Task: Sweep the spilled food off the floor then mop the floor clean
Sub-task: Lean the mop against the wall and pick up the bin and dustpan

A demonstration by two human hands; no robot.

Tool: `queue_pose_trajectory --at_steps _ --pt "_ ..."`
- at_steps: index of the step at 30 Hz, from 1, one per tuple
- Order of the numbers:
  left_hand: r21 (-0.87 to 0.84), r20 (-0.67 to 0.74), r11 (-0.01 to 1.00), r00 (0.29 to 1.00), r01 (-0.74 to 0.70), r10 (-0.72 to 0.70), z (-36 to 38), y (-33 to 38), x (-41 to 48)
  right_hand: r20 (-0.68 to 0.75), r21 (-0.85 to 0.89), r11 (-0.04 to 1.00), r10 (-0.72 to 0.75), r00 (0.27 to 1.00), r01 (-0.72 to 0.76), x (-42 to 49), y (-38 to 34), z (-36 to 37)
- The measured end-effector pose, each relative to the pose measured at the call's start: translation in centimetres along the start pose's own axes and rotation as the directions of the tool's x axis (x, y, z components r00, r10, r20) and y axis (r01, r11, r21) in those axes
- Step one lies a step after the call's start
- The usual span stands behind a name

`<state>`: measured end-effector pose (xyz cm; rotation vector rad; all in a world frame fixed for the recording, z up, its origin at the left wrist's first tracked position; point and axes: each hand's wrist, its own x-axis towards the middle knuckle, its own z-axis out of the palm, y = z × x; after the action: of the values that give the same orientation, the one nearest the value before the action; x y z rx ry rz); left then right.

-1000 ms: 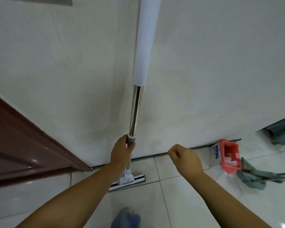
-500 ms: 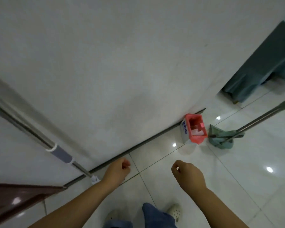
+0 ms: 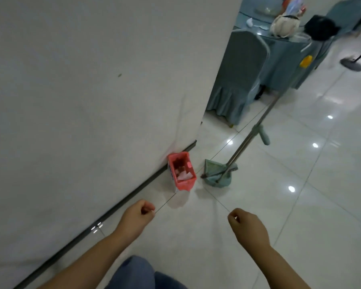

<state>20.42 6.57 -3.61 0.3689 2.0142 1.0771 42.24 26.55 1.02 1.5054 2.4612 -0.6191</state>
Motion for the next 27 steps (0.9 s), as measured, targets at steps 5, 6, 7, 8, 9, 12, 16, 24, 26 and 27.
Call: queue_pose_trajectory --at_steps 5,6,7,8,9,12,16,24,26,27 --pt "0.015 -0.028 0.999 0.999 -0.029 0.029 1.9 5.1 5.7 -0.061 0.022 1.000 -0.019 0.998 0.020 7.1 1.3 -4.2" --pt "0.011 -0.032 0.999 0.999 -0.037 0.037 2.3 6.1 6.9 -0.075 0.018 1.000 -0.021 0.997 0.023 8.5 1.2 -5.0" --pt "0.007 -0.030 0.999 0.998 -0.046 0.046 2.7 7.2 8.3 -0.089 0.015 1.000 -0.022 0.996 0.023 10.0 1.2 -5.7" --pt "0.006 -0.025 0.998 0.998 -0.056 0.056 3.3 8.3 9.9 -0.101 0.012 1.000 -0.015 0.995 0.016 11.6 1.1 -6.5" --pt "0.010 -0.014 0.998 0.998 -0.067 0.067 3.8 9.4 11.6 -0.112 0.008 1.000 -0.001 0.994 0.002 13.2 1.1 -7.4" --pt "0.013 0.030 0.996 0.996 -0.083 0.082 5.3 13.0 16.5 -0.142 -0.010 0.998 0.059 0.988 -0.061 18.6 1.1 -10.0" --pt "0.017 0.078 0.999 0.996 -0.050 0.048 6.7 17.2 22.5 -0.216 -0.034 0.986 0.149 0.965 -0.160 26.3 1.1 -13.3" --pt "0.100 0.144 0.995 0.990 -0.010 -0.005 8.9 21.3 31.2 -0.231 -0.015 0.947 0.310 0.922 -0.322 38.8 2.8 -13.7" --pt "0.112 0.167 0.994 0.986 -0.002 -0.017 9.5 21.7 31.9 -0.171 -0.004 0.928 0.366 0.915 -0.372 40.3 3.3 -12.8" --pt "0.113 0.173 0.994 0.985 -0.003 -0.016 9.7 21.8 32.1 -0.139 0.009 0.920 0.390 0.910 -0.392 40.8 3.5 -12.3"
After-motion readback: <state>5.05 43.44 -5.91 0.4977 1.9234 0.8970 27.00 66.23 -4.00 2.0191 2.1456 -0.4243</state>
